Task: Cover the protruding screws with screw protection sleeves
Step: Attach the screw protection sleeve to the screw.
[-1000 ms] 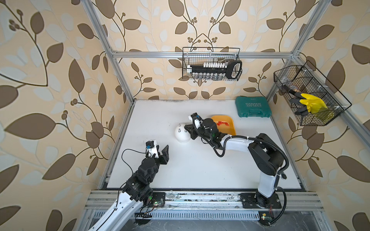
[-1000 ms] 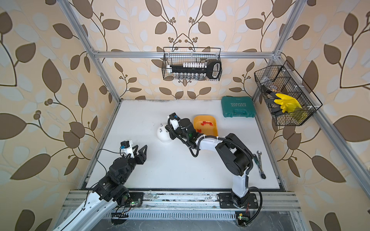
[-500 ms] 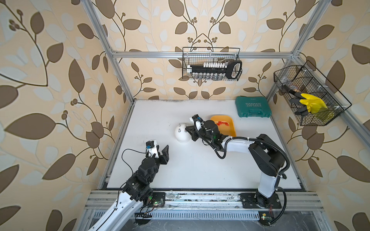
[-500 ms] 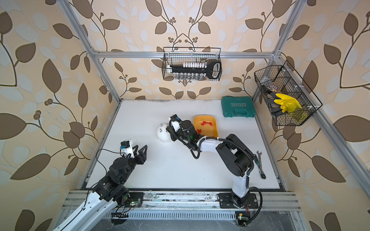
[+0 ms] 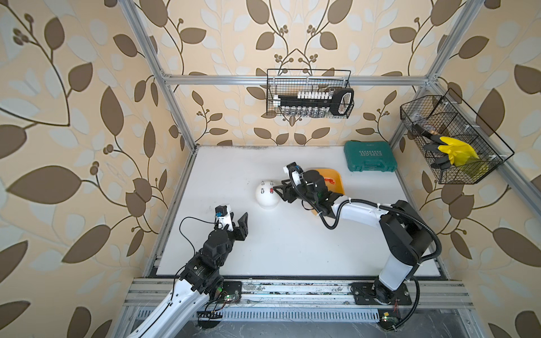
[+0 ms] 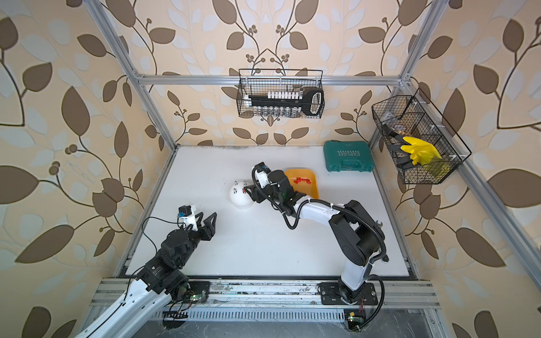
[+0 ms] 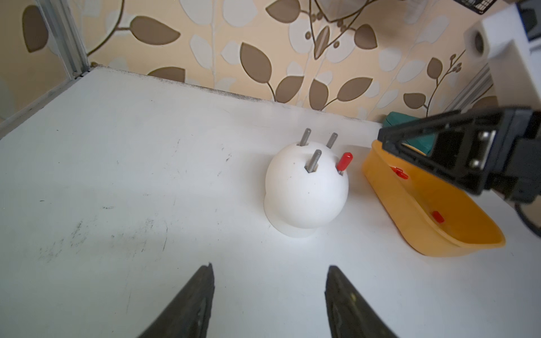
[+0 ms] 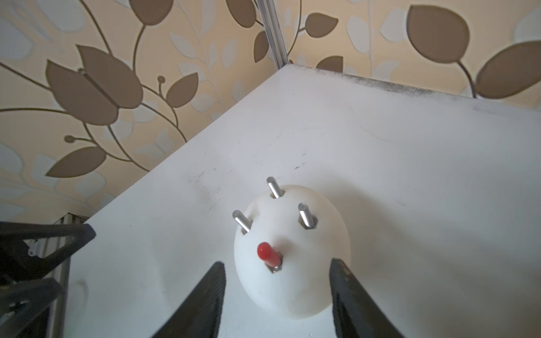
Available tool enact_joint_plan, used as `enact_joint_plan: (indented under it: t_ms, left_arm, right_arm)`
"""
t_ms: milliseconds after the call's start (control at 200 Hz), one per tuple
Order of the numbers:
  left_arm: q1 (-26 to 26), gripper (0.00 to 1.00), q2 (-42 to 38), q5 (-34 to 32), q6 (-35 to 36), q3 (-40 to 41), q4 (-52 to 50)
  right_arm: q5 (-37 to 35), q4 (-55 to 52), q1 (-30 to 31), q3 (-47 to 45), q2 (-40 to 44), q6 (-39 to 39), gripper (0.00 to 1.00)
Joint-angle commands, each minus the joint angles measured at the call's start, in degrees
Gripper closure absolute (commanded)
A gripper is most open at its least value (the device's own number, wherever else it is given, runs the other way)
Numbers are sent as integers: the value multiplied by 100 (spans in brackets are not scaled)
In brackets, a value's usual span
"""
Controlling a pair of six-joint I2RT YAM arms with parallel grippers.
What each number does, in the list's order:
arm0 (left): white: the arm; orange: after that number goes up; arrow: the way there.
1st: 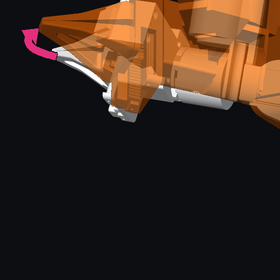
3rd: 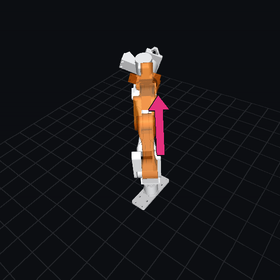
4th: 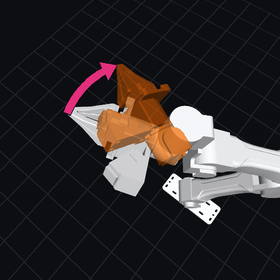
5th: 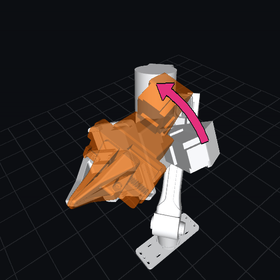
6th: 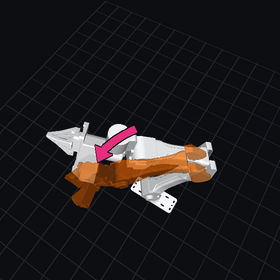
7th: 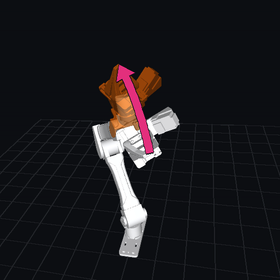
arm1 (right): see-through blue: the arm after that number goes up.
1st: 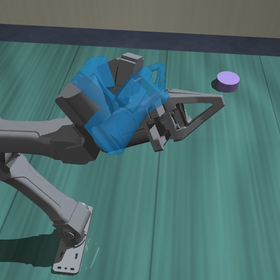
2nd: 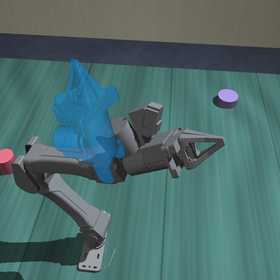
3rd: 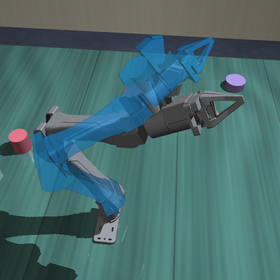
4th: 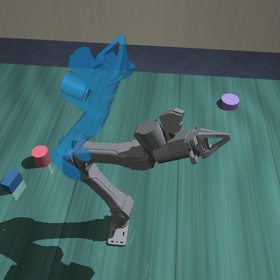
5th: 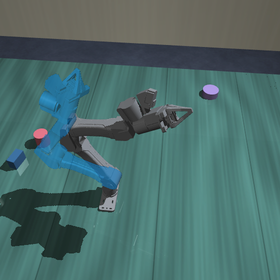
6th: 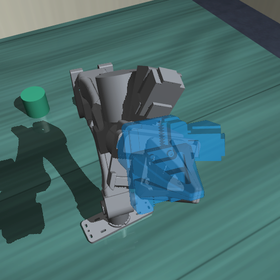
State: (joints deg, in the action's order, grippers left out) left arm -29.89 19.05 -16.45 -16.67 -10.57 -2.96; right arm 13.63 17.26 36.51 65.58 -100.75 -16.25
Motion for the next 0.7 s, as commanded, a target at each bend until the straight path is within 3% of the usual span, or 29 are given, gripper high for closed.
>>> enact_joint_plan:
  t_ms: [0,135,230,695]
  left_arm:
    - [71,37,665,124,61,-714,387]
    - [71,36,2095,-54,-76,-2328,-544]
    - [71,36,2697,-193,-121,-2928,-966]
    - [71,36,2708,-17,-292,-2606,-460]
  right_arm:
    - [704,-1914,-232,1097,-151,-687,39]
    - [1023,-2871,-228,1479,-295,-1174,39]
    - [1116,-3413,-230,1762,-450,-1234,38]
    - [1517,-3834,-258,2456,-1586,-1239,40]
